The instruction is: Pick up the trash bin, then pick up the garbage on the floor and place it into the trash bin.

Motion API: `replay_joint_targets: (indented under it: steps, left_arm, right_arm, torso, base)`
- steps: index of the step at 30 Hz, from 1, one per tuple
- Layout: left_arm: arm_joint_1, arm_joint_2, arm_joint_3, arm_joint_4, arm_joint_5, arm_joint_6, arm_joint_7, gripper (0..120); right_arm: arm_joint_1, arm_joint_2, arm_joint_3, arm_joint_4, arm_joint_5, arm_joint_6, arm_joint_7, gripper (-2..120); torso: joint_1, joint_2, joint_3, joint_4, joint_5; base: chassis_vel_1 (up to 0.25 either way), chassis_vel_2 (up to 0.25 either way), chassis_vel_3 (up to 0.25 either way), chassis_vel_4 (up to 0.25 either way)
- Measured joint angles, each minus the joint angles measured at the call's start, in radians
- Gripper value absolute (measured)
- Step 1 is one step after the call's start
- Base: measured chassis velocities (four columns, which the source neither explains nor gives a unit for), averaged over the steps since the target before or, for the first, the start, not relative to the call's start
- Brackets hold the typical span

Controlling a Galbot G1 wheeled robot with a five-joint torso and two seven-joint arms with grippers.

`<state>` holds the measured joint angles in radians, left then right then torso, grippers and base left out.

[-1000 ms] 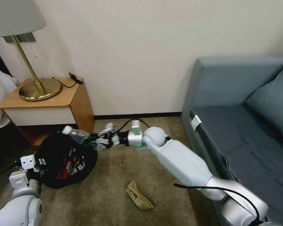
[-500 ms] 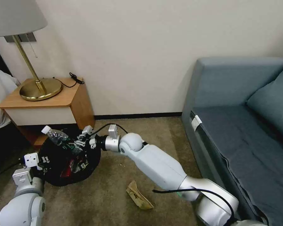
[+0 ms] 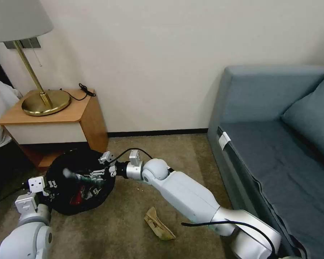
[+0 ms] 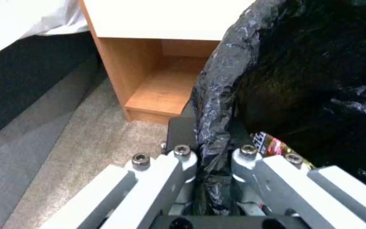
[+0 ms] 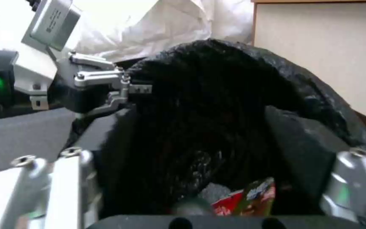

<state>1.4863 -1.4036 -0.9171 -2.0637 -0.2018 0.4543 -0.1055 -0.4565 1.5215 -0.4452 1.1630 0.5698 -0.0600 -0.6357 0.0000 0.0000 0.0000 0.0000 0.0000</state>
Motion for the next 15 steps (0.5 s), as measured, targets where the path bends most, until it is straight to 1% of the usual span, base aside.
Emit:
replay_joint_targets:
  steps: [1,3,4,5,6,7,9,10,12,13,14,15]
  left_arm:
    - [0.000,0.000,0.000,0.000,0.000,0.000,0.000,4]
    - [0.000,0.002,-0.001,0.002,0.000,0.000,0.000,4]
    - [0.000,0.002,-0.001,0.002,0.000,0.000,0.000,4]
    - [0.000,0.004,-0.002,0.003,-0.002,-0.001,0.000,4]
    - [0.000,0.004,-0.002,0.003,-0.002,-0.001,0.000,4]
    - [0.000,0.010,-0.007,0.007,-0.006,-0.002,0.000,4]
    - [0.000,0.017,-0.013,0.012,-0.011,-0.002,0.000,4]
    - [0.000,0.017,-0.013,0.012,-0.011,-0.002,0.000,4]
    - [0.003,0.026,-0.020,0.015,-0.019,-0.006,0.000,4]
    - [0.003,0.026,-0.020,0.015,-0.019,-0.006,0.000,4]
    - [0.003,0.026,-0.021,0.016,-0.020,-0.007,-0.001,4]
    - [0.003,0.026,-0.021,0.018,-0.020,-0.008,-0.002,4]
  right_arm:
    - [0.000,0.000,0.000,0.000,0.000,0.000,0.000,81]
    - [-0.003,-0.008,-0.001,0.009,-0.005,0.001,0.003,93]
    - [-0.003,-0.008,-0.001,0.009,-0.005,0.001,0.003,93]
    - [-0.004,-0.016,-0.002,0.018,-0.007,0.001,0.006,96]
    - [-0.004,-0.016,-0.002,0.018,-0.007,0.001,0.006,96]
    - [-0.003,-0.046,-0.008,0.039,-0.009,0.001,0.011,99]
    - [0.006,-0.099,-0.022,0.066,-0.011,-0.006,0.015,100]
    - [0.006,-0.099,-0.022,0.066,-0.011,-0.006,0.015,100]
    - [0.019,-0.192,-0.057,0.108,-0.018,-0.024,0.019,100]
    - [0.019,-0.192,-0.057,0.108,-0.018,-0.024,0.019,100]
    - [0.023,-0.230,-0.077,0.123,-0.026,-0.035,0.028,100]
    - [0.024,-0.286,-0.106,0.147,-0.040,-0.049,0.037,100]
  torso:
    - [0.000,0.000,0.000,0.0000,0.0000]
    - [0.000,0.000,0.000,0.0000,0.0000]
    - [0.000,0.000,0.000,0.0000,0.0000]
    - [0.000,0.000,0.000,0.0000,0.0001]
    - [0.000,0.000,0.000,0.0000,0.0001]
    - [0.000,0.000,0.000,0.0001,0.0001]
    - [0.000,0.000,0.000,0.0000,0.0001]
    - [0.000,0.000,0.000,0.0000,0.0001]
    - [0.000,0.000,0.000,0.0000,0.0002]
    - [0.000,0.000,0.000,0.0000,0.0002]
    - [0.000,0.000,0.000,0.0000,0.0002]
    - [0.000,0.000,0.000,0.0001,0.0004]
  base:
    - [0.000,0.000,0.000,0.000]
    - [0.000,0.000,0.000,0.000]
    - [0.000,0.000,0.000,0.000]
    - [0.000,0.000,0.000,0.000]
    - [0.000,0.000,0.000,0.000]
    - [0.000,0.000,0.000,0.000]
    - [0.000,0.000,0.000,0.000]
    - [0.000,0.000,0.000,0.000]
    - [0.000,0.000,0.000,0.000]
    - [0.000,0.000,0.000,0.000]
    - [0.000,0.000,0.000,0.000]
    - [0.000,0.000,0.000,0.000]
